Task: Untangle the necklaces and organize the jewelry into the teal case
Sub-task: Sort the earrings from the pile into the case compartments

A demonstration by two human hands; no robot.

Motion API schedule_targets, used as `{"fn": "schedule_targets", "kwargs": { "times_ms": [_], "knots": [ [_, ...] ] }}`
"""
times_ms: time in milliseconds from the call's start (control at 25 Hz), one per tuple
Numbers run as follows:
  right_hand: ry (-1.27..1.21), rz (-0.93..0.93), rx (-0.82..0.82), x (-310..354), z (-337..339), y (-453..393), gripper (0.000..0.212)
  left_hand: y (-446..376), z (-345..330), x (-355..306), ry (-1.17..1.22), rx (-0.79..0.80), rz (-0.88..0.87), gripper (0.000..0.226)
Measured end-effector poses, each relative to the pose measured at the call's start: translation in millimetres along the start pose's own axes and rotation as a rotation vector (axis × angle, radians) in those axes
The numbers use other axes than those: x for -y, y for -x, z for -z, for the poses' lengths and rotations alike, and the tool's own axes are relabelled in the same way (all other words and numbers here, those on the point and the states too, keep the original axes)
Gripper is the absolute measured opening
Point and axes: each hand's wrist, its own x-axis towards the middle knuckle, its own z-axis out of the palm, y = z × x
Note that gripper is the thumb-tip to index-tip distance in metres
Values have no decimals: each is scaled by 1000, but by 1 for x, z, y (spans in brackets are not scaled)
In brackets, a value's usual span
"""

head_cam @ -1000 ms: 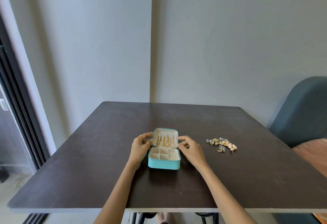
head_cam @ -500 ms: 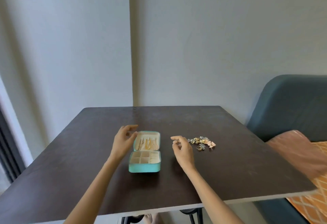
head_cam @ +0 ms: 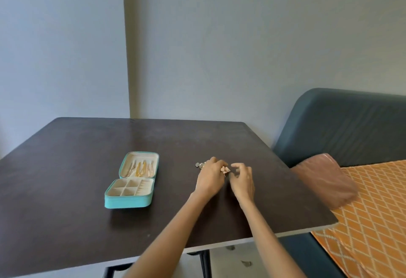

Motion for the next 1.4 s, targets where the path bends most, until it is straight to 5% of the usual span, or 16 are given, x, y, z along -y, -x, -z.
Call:
{"fn": "schedule_targets", "kwargs": {
  "times_ms": [280, 560, 840, 1200, 1400],
  "knots": [
    [82, 71, 65, -5, -9, -13, 31, -15, -29, 11, -352, -64, -49, 27],
    [65, 78, 44, -2, -9, -14, 11, -13, -19, 22, -97, -191, 96, 22],
    [157, 68, 27, -2, -11, -14, 15, -8, -15, 18, -172, -139, 43, 27],
    [-510, 73, 22, -9, -5, -13, 11, -8, -20, 22, -181, -223, 27, 25],
    [-613, 69, 70, -10, 0, -16, 25, -21, -19, 16, -344, -204, -47, 26]
  ]
}}
